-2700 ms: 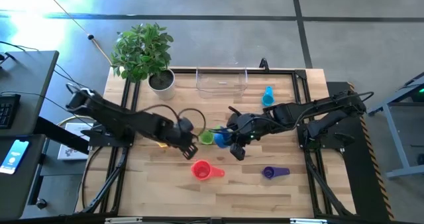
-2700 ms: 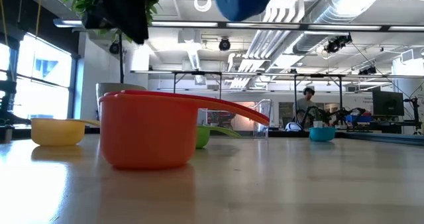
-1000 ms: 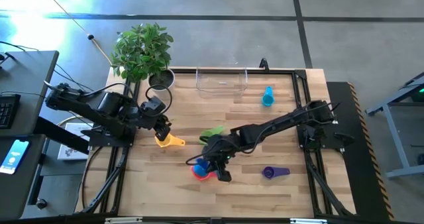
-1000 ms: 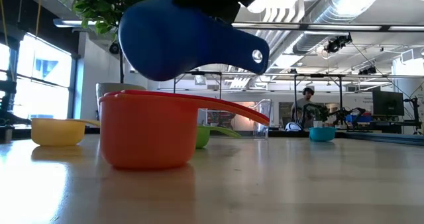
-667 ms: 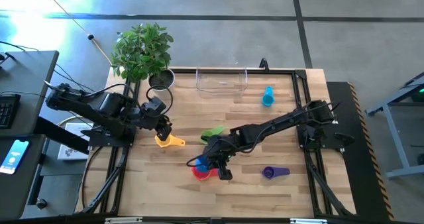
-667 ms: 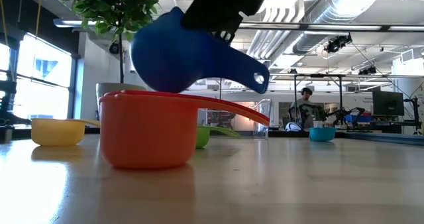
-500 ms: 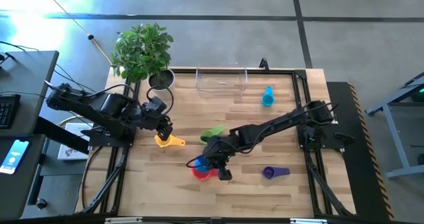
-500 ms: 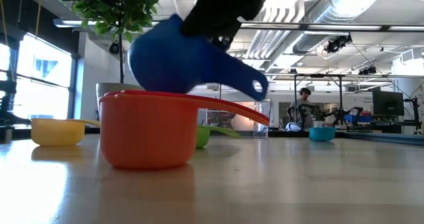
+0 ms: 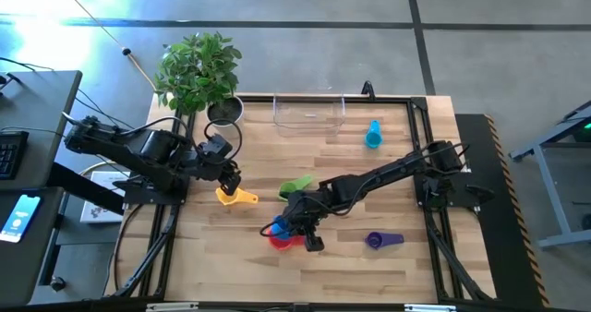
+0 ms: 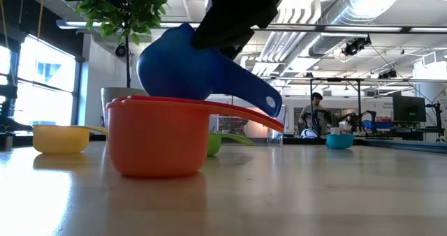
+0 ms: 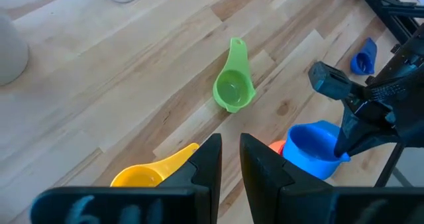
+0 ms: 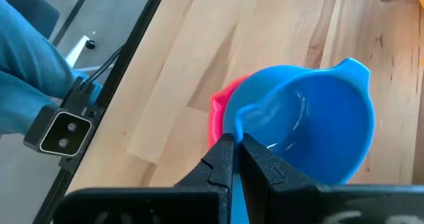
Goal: Nest measuring cups in basket
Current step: Stack the blue measuring cup on top of the red measuring cup
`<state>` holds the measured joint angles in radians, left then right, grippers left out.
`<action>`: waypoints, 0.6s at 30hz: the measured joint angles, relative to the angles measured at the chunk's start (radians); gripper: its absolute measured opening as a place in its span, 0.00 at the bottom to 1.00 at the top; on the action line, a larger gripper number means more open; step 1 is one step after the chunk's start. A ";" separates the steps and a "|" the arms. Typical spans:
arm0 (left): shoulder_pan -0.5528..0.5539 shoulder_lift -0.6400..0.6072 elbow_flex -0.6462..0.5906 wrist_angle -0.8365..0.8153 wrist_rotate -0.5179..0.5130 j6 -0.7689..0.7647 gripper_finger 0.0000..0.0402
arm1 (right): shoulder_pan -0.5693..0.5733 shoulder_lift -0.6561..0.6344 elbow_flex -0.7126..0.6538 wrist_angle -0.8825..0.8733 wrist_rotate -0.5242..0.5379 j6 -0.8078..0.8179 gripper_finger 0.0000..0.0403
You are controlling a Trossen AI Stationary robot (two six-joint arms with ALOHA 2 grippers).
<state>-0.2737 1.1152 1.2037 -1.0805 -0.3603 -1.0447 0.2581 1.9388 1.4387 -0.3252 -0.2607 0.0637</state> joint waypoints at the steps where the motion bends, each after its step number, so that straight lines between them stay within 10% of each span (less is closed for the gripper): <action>1: 0.000 0.000 0.000 0.000 0.000 0.000 0.11 | 0.000 0.000 0.000 0.000 0.000 -0.001 0.03; 18: 0.000 0.000 0.000 0.000 0.001 0.008 0.12 | -0.002 -0.001 0.000 0.000 0.046 0.076 0.15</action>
<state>-0.2737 1.1152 1.2037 -1.0805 -0.3595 -1.0365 0.2558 1.9381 1.4387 -0.3248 -0.2148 0.1399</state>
